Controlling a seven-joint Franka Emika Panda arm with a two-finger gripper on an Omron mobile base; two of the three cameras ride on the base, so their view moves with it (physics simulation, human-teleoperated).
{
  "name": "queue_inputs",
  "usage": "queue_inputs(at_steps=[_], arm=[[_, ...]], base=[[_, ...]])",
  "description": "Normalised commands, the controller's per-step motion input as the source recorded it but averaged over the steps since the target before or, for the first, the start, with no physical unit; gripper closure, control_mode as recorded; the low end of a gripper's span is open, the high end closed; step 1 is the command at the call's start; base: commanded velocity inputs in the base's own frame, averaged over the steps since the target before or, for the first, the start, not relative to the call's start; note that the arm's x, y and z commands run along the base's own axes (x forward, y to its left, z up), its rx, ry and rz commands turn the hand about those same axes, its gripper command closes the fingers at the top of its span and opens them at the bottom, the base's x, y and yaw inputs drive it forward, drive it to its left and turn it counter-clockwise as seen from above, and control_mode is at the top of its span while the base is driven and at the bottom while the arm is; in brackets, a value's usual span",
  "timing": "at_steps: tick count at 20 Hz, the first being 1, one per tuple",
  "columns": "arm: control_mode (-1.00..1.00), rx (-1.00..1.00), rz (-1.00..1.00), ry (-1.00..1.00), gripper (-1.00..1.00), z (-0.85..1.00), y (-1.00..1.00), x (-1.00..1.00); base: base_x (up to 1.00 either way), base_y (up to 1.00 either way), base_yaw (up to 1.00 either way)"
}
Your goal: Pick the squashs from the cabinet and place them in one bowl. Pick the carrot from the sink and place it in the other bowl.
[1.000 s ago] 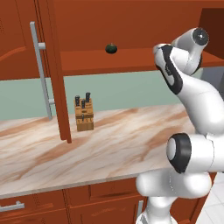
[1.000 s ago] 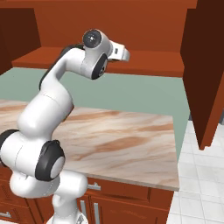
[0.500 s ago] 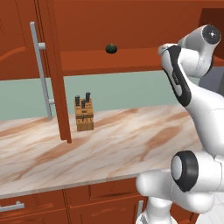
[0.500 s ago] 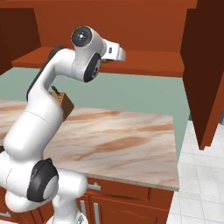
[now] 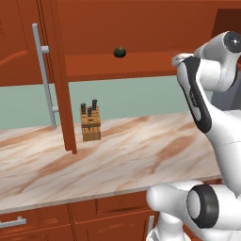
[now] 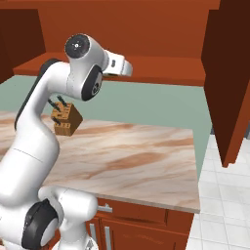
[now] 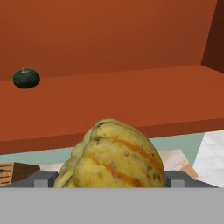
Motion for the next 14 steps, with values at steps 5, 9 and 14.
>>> queue_inputs(at_steps=[5, 9, 14], arm=[[-1.0, 0.08, -0.01, 0.0, 1.0, -0.17, 0.2, -0.42], [-1.0, 0.08, -0.02, 0.0, 1.0, -0.16, 0.26, -0.37], [-1.0, 0.01, -0.01, -0.01, 1.0, -0.11, 0.31, -0.32]], base=[[0.0, 0.0, 0.0], [0.0, 0.0, 0.0], [0.0, 0.0, 0.0]])
